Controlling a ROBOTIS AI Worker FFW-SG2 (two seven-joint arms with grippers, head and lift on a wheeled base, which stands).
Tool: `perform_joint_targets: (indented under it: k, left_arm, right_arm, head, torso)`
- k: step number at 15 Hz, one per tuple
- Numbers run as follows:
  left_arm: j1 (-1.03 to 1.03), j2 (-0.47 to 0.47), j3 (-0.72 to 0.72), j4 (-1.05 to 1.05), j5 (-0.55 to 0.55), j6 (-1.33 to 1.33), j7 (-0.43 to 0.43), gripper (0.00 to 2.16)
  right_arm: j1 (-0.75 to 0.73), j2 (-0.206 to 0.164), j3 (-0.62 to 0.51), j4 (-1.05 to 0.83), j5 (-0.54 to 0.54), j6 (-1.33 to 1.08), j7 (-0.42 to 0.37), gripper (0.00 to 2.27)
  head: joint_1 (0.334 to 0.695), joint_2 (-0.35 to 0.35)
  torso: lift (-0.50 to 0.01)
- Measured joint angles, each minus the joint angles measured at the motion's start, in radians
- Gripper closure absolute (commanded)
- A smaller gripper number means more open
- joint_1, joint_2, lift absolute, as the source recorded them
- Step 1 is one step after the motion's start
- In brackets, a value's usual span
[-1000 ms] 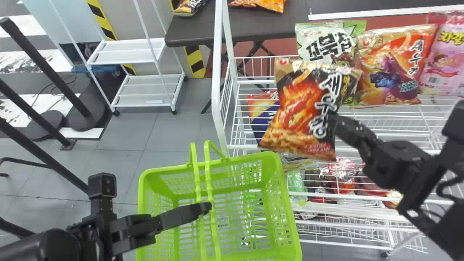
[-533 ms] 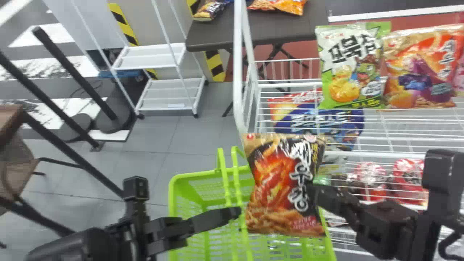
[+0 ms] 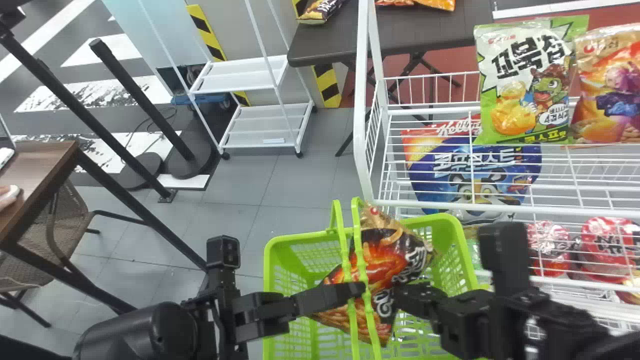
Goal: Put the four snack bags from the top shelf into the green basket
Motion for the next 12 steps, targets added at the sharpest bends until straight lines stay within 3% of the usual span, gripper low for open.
perform_joint_targets:
  k: [2,3,4,5,6,9,12]
  left_arm:
    - [0.000,0.000,-0.003,-0.001,0.000,0.007,0.000,2.15]
    - [0.000,0.000,-0.004,-0.001,0.000,0.008,0.000,2.15]
    - [0.000,0.000,-0.005,-0.002,0.001,0.009,0.000,2.15]
    - [0.000,0.000,-0.005,-0.003,0.001,0.011,0.000,2.15]
    - [0.000,0.001,-0.005,-0.003,0.002,0.011,0.000,2.15]
    - [0.000,0.006,-0.005,-0.003,0.003,0.014,0.000,2.15]
    - [0.000,0.008,-0.006,-0.003,0.004,0.014,0.000,2.15]
  right_arm:
    - [-0.083,0.006,0.080,0.095,0.018,0.013,-0.043,2.24]
    - [-0.129,0.013,0.119,0.150,0.023,0.025,-0.065,2.06]
    - [-0.160,0.020,0.145,0.190,0.024,0.039,-0.076,1.48]
    - [-0.183,0.024,0.164,0.218,0.024,0.056,-0.080,0.30]
    - [-0.192,0.026,0.172,0.231,0.019,0.062,-0.079,0.00]
    - [-0.175,0.022,0.150,0.189,-0.004,0.088,-0.066,0.04]
    - [-0.094,-0.002,0.028,0.010,-0.037,0.178,-0.008,0.04]
  head:
    - [0.695,0.350]
    - [0.695,0.350]
    - [0.695,0.350]
    - [0.695,0.350]
    - [0.695,0.350]
    - [0.695,0.350]
    - [0.695,0.350]
  torso:
    - [0.000]
    - [0.000]
    - [0.000]
    - [0.000]
    - [0.000]
    - [0.000]
    - [0.000]
